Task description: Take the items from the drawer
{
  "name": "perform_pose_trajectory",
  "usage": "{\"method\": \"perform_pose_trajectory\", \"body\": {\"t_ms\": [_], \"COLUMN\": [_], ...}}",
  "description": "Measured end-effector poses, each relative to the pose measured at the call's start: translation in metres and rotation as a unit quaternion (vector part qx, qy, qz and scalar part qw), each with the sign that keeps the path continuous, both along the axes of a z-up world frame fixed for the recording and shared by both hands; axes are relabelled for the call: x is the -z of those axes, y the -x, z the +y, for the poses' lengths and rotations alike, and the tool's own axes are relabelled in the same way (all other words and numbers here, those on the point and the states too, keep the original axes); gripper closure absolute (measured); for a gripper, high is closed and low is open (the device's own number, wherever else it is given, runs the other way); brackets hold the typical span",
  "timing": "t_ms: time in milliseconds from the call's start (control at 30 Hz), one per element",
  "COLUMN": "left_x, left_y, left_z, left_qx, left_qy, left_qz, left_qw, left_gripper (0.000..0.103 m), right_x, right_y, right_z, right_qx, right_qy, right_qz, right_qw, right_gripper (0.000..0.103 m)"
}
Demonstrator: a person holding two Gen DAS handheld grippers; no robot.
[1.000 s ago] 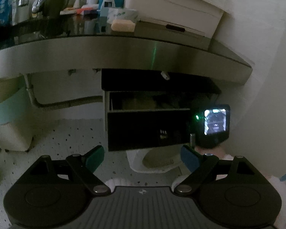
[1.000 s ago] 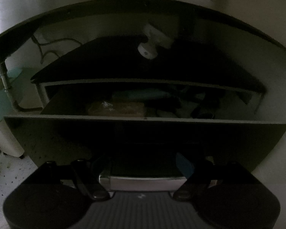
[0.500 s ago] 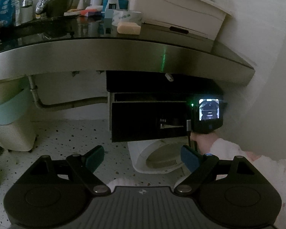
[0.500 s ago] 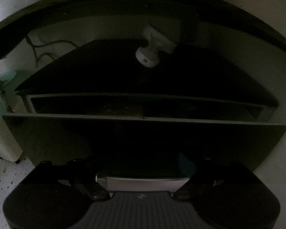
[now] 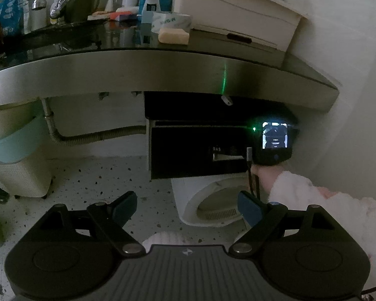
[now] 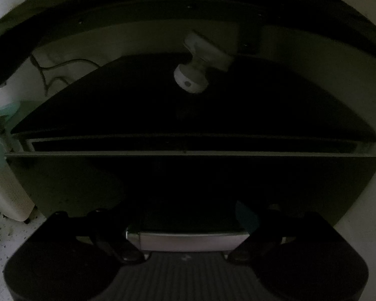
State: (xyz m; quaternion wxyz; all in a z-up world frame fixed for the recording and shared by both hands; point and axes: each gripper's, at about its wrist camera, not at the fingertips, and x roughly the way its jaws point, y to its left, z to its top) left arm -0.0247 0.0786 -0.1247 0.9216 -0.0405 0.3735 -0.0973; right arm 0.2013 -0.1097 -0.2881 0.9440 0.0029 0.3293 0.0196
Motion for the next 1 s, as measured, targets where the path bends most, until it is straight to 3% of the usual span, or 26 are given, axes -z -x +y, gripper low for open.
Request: {"method": "perform_pose_trajectory", "body": {"t_ms": [567,767,1000], "left_x": [0.000,-0.002,-0.004], "left_y": [0.003,0.007,0.005], "left_z": [0.004,0.002,0.002], "left_qx": [-0.003,0.003,-0.014], "left_qy": [0.000,-0.006,-0.023], "left_qz": [0.002,0.000,-0.006], "left_qw": [1.0000,1.0000,0.9996], "left_gripper": [0.015,0.015,0.015], "right_x": [0.002,0.002,-0.014], "right_y": [-0.015,-0.021,0.014], "right_z": [-0.001,-0.007,-0.012], "right_qx": [-0.009,-0.006,-0.023], "right_qy": [0.010,-0.004,-0.011], "right_qz": [-0.008,0.003,0.004], "right_qw": [1.000,1.000,1.000], "right_gripper": [0.017,0.011,0.011]}}
